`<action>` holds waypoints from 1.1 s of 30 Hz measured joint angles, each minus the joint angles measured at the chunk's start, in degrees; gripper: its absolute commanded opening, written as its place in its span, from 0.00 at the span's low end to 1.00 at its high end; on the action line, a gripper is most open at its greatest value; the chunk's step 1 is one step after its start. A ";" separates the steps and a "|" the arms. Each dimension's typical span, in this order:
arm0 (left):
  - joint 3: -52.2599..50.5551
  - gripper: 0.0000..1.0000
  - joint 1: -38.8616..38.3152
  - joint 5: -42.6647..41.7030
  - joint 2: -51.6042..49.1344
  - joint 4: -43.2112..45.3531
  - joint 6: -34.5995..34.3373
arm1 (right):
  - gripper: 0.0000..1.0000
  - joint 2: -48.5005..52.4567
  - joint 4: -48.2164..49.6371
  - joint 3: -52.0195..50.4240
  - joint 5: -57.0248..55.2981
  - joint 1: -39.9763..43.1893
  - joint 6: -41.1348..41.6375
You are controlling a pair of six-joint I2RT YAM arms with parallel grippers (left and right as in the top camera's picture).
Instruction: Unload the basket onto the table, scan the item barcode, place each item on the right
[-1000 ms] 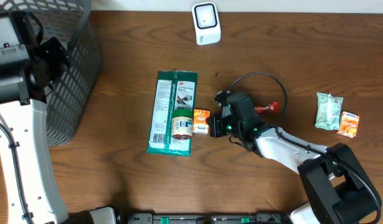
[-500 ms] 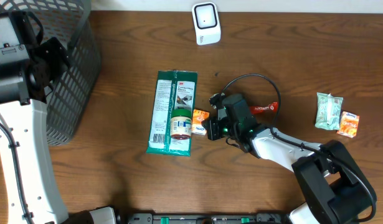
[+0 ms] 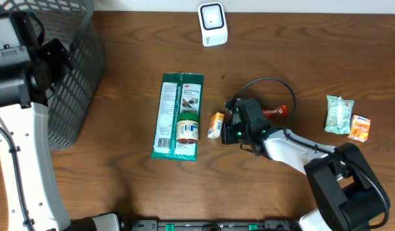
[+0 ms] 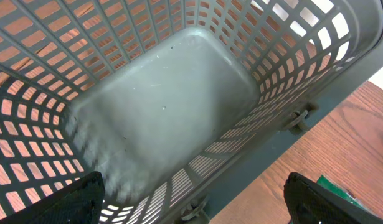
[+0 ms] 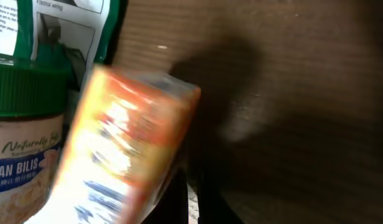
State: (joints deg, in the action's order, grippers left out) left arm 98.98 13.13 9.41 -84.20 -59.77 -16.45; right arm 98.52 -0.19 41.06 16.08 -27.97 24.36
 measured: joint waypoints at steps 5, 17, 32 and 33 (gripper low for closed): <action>0.00 0.93 0.00 -0.02 0.00 0.00 0.00 | 0.09 0.00 0.04 0.02 0.39 0.04 0.22; 0.00 0.93 0.00 0.00 0.00 0.00 0.00 | 0.06 -0.22 0.02 0.02 0.87 0.15 0.35; 0.00 0.92 0.00 0.00 0.00 0.00 0.00 | 0.01 -1.31 10.05 -0.52 10.99 4.37 2.43; 0.00 0.93 0.00 -0.02 0.00 0.00 0.00 | 0.01 -1.31 9.99 -0.52 11.17 4.02 2.38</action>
State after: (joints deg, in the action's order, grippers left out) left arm 98.98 13.13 9.39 -84.20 -59.77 -16.45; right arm 97.21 9.80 40.53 27.24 -23.94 26.74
